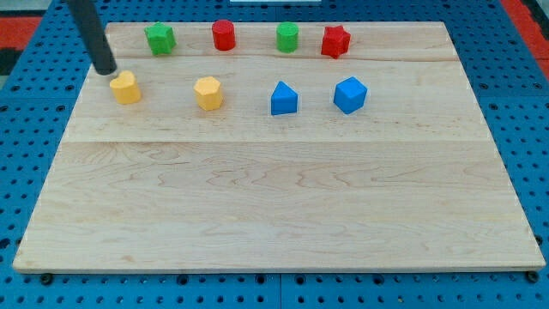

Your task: Move the blue cubes and hexagon to the right side

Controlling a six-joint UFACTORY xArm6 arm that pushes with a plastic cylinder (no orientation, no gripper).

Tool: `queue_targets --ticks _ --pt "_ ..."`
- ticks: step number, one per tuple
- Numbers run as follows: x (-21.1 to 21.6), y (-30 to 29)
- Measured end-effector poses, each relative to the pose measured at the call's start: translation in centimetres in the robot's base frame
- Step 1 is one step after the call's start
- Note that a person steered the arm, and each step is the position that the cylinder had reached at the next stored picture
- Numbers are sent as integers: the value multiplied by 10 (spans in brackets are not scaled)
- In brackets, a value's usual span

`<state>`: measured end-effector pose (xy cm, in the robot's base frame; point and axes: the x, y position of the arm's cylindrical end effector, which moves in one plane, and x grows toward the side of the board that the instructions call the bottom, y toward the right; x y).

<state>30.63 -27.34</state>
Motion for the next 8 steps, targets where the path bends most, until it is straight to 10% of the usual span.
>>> queue_targets --ticks 8 --pt "82 266"
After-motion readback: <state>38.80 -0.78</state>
